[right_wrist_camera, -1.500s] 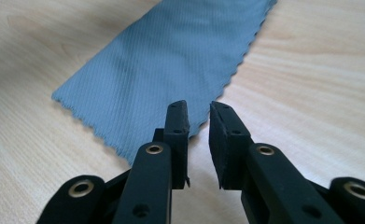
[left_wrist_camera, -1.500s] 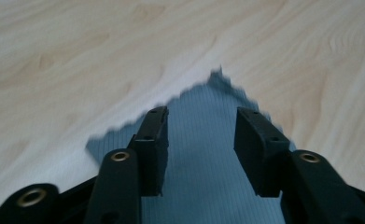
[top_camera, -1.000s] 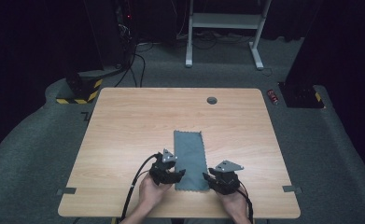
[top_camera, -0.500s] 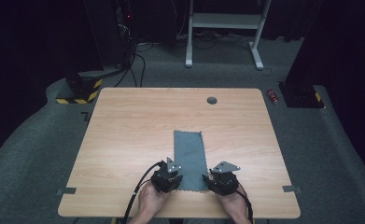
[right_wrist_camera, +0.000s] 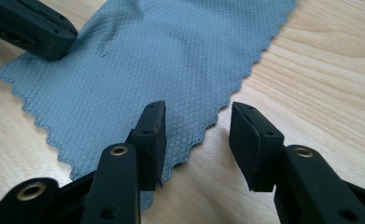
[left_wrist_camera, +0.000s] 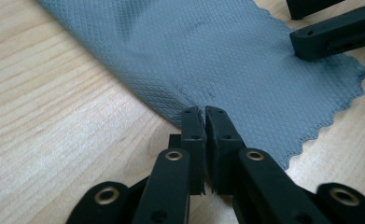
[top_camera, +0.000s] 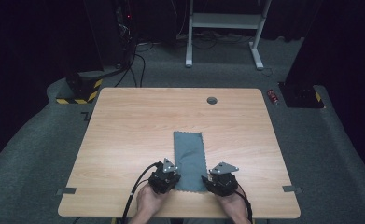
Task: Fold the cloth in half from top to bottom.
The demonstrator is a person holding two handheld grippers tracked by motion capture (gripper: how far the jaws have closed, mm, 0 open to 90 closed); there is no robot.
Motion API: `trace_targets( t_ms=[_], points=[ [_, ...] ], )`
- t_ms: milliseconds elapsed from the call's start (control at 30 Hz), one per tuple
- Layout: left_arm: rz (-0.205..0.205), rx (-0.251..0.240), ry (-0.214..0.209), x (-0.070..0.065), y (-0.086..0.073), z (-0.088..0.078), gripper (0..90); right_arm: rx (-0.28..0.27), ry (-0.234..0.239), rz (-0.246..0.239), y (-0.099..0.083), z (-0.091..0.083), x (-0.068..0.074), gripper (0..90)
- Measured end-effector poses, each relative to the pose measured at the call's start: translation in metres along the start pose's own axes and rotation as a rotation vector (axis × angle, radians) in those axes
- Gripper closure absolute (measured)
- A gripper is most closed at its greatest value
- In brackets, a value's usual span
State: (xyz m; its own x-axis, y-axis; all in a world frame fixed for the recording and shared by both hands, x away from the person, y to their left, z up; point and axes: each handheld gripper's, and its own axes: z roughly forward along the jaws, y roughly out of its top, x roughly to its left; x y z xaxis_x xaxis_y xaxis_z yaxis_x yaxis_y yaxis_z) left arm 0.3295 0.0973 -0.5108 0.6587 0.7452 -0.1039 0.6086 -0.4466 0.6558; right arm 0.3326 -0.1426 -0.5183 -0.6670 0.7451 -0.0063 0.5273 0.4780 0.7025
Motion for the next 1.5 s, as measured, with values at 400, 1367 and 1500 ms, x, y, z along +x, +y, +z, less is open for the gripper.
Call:
trace_targets(
  t_ms=[400,1367,1500],
  points=[
    [0.0,0.011,0.0,0.0,-0.013,-0.012,87.8,0.001,0.051,-0.051,0.0,-0.001,0.014,64.9],
    [-0.093,-0.029,-0.008,0.051,0.018,-0.012,64.4,-0.018,0.162,0.029,0.044,0.019,-0.008,72.4],
    [-0.093,-0.04,0.015,0.062,0.03,-0.009,62.8,-0.024,0.156,0.053,0.053,0.025,-0.014,72.6]
  ],
)
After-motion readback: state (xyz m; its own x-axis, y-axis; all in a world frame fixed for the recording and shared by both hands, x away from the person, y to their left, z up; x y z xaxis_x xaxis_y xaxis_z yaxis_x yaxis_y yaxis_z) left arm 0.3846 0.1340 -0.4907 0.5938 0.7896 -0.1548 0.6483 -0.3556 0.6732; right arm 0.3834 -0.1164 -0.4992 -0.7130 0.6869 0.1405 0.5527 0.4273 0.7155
